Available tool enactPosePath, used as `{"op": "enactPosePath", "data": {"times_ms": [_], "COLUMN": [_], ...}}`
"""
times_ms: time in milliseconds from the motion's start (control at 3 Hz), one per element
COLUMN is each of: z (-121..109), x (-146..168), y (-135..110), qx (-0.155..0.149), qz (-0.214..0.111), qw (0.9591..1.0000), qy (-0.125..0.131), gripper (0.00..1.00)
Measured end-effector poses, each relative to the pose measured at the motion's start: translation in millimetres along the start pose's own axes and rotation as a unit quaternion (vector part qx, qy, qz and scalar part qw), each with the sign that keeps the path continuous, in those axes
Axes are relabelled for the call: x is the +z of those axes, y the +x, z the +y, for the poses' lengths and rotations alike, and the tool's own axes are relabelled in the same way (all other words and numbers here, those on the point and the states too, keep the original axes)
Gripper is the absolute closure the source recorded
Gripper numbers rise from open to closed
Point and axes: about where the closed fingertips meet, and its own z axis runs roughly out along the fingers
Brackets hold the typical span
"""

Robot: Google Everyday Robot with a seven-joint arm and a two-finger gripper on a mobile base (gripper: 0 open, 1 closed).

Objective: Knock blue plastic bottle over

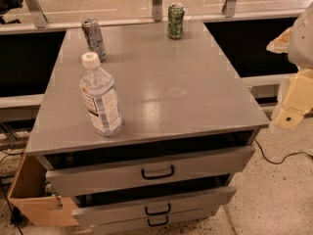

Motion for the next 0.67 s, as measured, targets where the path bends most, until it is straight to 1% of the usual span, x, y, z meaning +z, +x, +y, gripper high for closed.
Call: {"op": "enactPosePath", "data": {"times_ms": [333,667], "z": [0.0,-3.4], "x": [0.0,27.5], "y": [0.0,-21.9], "qx": [0.0,0.003], "qz": [0.0,-0.039], "qw": [1.0,0.9991], "qy": [0.0,-0.015], "gripper": [0.0,0.0]}}
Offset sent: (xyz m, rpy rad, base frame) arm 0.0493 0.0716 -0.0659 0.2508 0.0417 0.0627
